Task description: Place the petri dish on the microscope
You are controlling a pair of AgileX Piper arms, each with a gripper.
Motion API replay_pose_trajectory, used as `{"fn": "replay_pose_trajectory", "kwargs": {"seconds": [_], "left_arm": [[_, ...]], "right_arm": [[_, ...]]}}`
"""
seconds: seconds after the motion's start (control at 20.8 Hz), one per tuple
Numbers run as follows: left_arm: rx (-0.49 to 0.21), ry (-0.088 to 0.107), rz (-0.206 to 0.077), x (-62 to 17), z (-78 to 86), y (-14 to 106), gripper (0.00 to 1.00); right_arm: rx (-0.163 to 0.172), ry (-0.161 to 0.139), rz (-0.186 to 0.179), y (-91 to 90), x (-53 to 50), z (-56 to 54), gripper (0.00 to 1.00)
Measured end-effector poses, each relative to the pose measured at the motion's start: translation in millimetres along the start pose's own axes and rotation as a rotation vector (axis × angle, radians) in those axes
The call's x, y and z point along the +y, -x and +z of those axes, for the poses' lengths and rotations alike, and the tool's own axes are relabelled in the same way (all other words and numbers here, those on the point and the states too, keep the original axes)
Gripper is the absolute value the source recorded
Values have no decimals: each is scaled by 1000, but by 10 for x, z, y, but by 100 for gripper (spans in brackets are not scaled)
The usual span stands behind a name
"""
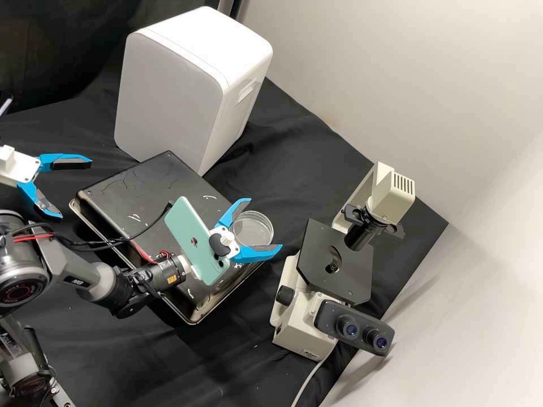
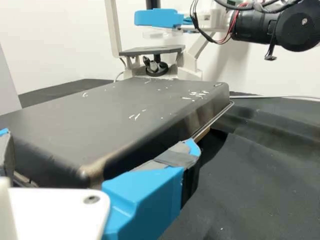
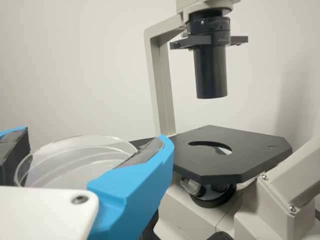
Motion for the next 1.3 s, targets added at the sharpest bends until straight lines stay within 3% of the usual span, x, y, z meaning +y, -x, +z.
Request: {"fn": "replay_pose_trajectory", "kwargs": {"seconds": [0.19, 0.43, 0.53, 0.67, 0.96, 1.3], "left_arm": [[0, 0, 0, 0, 0, 0, 100], [0, 0, 0, 0, 0, 0, 100], [2, 3, -3, -6, -3, -2, 100], [2, 4, -7, -13, -7, -10, 100], [-9, 4, -12, -22, 14, -15, 100], [-15, 14, -30, -57, 23, -31, 100]], "right_arm": [[0, 0, 0, 0, 0, 0, 0], [-28, 7, -25, -113, -66, 78, 0], [-28, 26, -25, -177, -75, 90, 0], [-50, 46, -7, -299, -56, 133, 0], [-106, 68, 75, -462, 152, 250, 0], [-120, 88, 140, -650, 331, 349, 0]]}}
